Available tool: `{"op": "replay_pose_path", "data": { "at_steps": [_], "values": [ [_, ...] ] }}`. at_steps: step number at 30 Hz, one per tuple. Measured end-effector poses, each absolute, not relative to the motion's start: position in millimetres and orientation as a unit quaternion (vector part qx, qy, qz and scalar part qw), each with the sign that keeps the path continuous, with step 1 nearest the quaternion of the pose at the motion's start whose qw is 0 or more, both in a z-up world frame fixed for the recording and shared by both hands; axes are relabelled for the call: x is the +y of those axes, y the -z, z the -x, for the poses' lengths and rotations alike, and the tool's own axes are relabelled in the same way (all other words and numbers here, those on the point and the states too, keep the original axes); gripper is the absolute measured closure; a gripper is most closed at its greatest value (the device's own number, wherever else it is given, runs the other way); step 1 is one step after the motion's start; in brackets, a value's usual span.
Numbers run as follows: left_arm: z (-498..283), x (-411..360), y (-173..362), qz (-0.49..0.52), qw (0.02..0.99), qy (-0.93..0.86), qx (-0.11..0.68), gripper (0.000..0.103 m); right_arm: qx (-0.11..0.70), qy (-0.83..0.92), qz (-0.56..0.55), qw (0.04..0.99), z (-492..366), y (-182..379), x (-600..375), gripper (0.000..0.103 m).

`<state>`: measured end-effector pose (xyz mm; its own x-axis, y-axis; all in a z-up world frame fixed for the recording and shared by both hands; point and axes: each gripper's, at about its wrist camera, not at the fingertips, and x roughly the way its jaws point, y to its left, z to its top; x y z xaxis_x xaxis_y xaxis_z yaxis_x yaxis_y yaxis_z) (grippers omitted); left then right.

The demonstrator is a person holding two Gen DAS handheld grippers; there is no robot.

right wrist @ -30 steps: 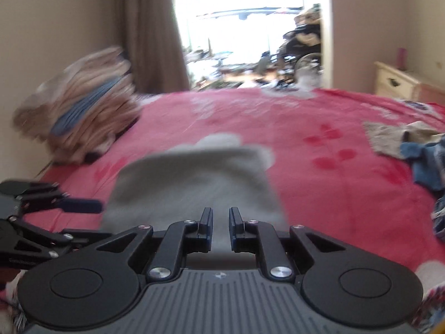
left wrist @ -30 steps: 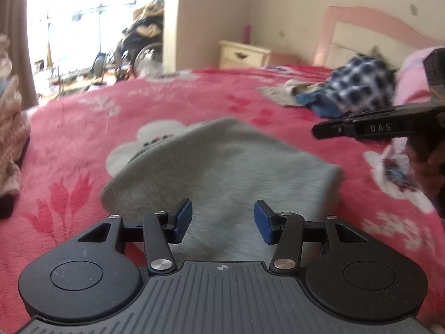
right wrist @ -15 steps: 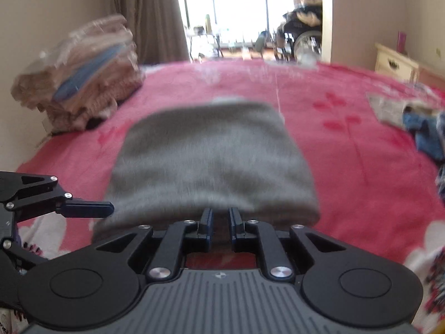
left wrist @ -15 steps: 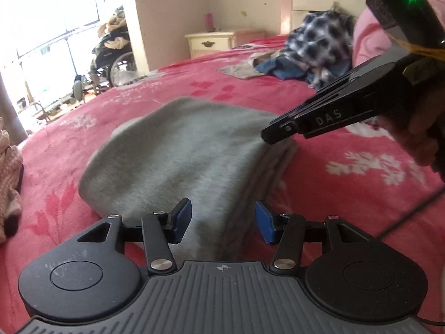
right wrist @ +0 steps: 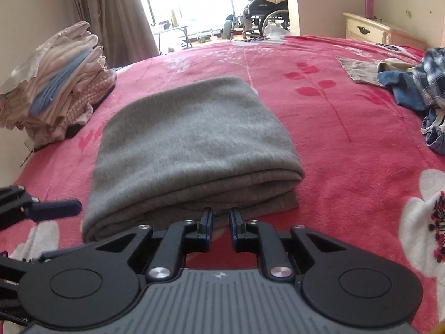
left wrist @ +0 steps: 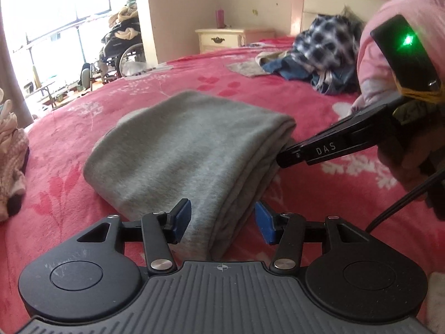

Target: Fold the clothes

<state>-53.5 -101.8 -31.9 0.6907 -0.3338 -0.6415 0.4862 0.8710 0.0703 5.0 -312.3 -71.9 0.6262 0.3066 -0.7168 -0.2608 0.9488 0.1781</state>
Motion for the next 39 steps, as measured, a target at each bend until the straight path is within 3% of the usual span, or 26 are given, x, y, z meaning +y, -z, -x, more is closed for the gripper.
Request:
{"op": "replay_pose_path", "data": {
  "at_steps": [13, 20, 23, 34, 39],
  "values": [
    [48.3, -92.0, 35.0, -0.076, 0.900, 0.169, 0.395, 0.051, 0.407, -0.163, -0.026, 0.898, 2.4, 63.6, -302.4, 0.088],
    [40.5, -80.3, 31.8, -0.039, 0.893, 0.139, 0.426, 0.050, 0.415, -0.160, -0.027, 0.895, 6.2, 61.1, -301.6, 0.067],
    [39.2, -76.8, 30.6, -0.030, 0.892, 0.128, 0.433, 0.049, 0.419, -0.162, -0.024, 0.893, 8.3, 60.0, -299.9, 0.064],
    [39.6, -73.0, 21.3, -0.013, 0.894, 0.111, 0.434, 0.032, 0.433, -0.161, -0.014, 0.887, 15.5, 57.5, -297.7, 0.052],
    [40.1, -75.9, 19.8, -0.018, 0.893, 0.100, 0.438, 0.019, 0.447, -0.151, 0.000, 0.882, 17.3, 58.9, -295.1, 0.045]
  ]
}}
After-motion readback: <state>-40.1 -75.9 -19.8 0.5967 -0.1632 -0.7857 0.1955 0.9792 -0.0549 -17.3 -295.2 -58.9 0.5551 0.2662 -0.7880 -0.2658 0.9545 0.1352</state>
